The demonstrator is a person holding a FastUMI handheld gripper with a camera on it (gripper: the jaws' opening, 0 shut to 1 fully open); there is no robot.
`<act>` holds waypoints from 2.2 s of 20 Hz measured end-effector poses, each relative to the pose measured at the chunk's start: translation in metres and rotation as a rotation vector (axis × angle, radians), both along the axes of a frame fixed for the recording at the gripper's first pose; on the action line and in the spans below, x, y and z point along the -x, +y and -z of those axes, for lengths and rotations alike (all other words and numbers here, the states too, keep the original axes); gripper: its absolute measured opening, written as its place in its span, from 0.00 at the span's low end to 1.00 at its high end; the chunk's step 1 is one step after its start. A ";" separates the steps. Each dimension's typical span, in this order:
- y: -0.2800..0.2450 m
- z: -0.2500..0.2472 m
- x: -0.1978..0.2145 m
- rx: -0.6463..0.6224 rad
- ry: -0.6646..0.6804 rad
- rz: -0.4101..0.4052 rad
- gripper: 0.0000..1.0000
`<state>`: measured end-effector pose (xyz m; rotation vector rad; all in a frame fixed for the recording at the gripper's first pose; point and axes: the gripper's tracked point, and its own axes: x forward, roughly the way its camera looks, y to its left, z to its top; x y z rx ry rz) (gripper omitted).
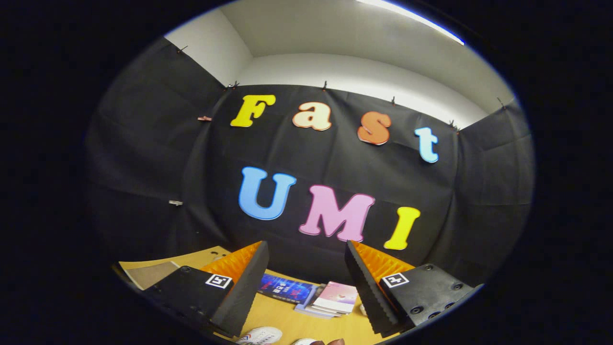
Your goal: Open the storage box then place both shoes into the box .Put the left shoe in first, then the right shoe, with the right side of both shoes facing outward in a uniform manner.
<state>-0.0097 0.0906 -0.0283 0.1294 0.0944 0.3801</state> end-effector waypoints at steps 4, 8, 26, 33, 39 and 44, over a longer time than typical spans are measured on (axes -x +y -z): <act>0.053 0.026 0.011 -0.109 0.098 -0.254 0.97; 0.106 0.050 0.035 -0.281 0.216 -0.525 0.97; 0.245 0.256 0.140 -0.897 1.091 -1.074 0.98; 0.266 0.260 0.146 -1.123 1.214 -1.140 0.97; 0.271 0.260 0.152 -1.227 1.274 -1.185 0.95; 0.279 0.262 0.162 -1.264 1.372 -1.208 0.56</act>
